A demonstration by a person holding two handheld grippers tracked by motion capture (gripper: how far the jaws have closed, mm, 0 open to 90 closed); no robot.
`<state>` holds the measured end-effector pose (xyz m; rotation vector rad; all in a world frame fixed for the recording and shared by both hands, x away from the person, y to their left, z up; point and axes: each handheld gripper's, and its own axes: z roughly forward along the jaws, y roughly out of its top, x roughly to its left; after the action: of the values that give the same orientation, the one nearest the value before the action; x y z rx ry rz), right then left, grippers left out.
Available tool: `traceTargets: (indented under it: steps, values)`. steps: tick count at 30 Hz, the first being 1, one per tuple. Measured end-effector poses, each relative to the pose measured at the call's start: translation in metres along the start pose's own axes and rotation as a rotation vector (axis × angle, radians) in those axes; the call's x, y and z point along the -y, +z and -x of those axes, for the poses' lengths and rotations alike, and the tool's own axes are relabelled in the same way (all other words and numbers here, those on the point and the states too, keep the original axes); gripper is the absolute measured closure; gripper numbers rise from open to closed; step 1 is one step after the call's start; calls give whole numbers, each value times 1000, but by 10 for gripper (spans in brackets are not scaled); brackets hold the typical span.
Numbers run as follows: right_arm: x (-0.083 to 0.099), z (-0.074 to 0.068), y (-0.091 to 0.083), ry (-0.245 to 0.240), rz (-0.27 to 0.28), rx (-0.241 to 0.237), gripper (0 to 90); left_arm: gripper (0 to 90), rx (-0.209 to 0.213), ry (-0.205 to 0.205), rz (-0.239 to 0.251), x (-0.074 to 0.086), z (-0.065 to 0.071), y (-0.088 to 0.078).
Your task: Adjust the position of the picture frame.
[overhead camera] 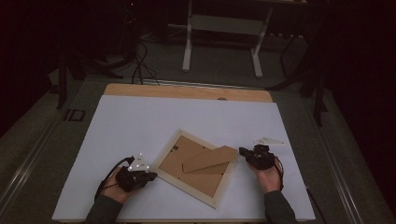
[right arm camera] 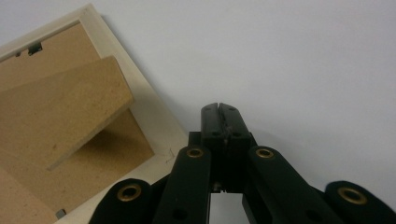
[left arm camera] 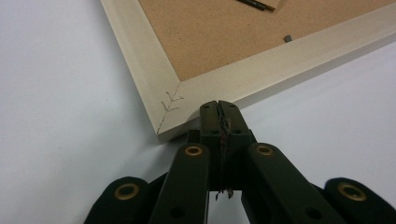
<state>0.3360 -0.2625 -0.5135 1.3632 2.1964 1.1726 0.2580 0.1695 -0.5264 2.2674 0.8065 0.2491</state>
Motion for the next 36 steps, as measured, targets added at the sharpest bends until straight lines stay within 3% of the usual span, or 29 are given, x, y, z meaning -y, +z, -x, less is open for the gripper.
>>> traceTargets:
  steps: [9,18,23,36]
  values:
    - [5,-5,8,-8,-39,-10,900,900,-8,3,3,-1,0,0]
    - [8,1,8,19,-42,4,900,900,-22,-4,-2,-3,0,1]
    - [12,1,9,25,-68,6,900,900,-11,-1,5,-5,1,2]
    - [14,3,11,35,-75,0,900,900,4,2,-23,-4,2,3]
